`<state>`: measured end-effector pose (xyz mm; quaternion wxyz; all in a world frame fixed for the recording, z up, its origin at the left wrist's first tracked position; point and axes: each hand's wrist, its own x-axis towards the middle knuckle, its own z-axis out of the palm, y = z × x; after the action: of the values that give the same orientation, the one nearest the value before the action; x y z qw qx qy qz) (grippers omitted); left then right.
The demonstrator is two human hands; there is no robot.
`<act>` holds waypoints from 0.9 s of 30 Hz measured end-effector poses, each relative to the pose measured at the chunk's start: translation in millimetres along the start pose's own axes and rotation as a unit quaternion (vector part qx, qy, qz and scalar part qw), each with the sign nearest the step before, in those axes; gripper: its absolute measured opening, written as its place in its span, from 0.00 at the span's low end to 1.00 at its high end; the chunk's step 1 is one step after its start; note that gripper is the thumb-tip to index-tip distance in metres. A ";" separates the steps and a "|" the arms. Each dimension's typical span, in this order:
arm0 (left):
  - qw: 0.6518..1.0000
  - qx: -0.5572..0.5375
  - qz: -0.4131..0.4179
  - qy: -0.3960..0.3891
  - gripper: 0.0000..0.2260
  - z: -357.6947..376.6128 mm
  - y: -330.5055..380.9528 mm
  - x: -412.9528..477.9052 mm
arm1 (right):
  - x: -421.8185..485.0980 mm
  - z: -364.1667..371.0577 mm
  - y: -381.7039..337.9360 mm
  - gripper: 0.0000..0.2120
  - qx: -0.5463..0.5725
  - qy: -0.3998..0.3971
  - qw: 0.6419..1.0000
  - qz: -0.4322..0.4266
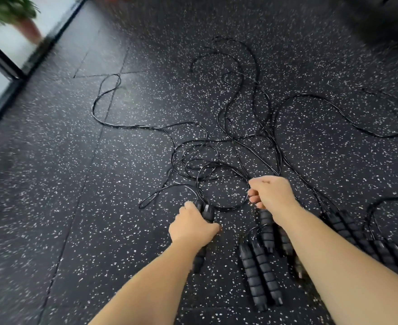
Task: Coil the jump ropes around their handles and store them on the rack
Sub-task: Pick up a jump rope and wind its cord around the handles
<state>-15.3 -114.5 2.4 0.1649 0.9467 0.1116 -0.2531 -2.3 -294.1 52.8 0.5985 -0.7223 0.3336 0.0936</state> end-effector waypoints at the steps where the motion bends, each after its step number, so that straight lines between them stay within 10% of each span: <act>1: 1.000 0.011 0.007 0.004 0.26 -20.0 -2.7 -9.0 | -8.2 -2.6 -13.5 0.06 -0.002 -0.006 1.000 -0.011; 10: 0.998 0.062 0.017 0.018 0.19 -192.4 -37.2 -114.9 | -124.3 -3.0 -98.3 0.06 -0.025 -0.061 0.993 -0.101; 27: 0.910 0.213 0.162 0.318 0.21 -371.4 -23.0 -304.0 | -296.1 -43.9 -157.5 0.08 -0.041 -0.051 0.971 -0.229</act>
<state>-115.2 4.8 457.0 -0.0460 0.9948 -0.0529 0.0741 -145.4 -215.7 349.0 0.5902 -0.7976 0.1242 0.0040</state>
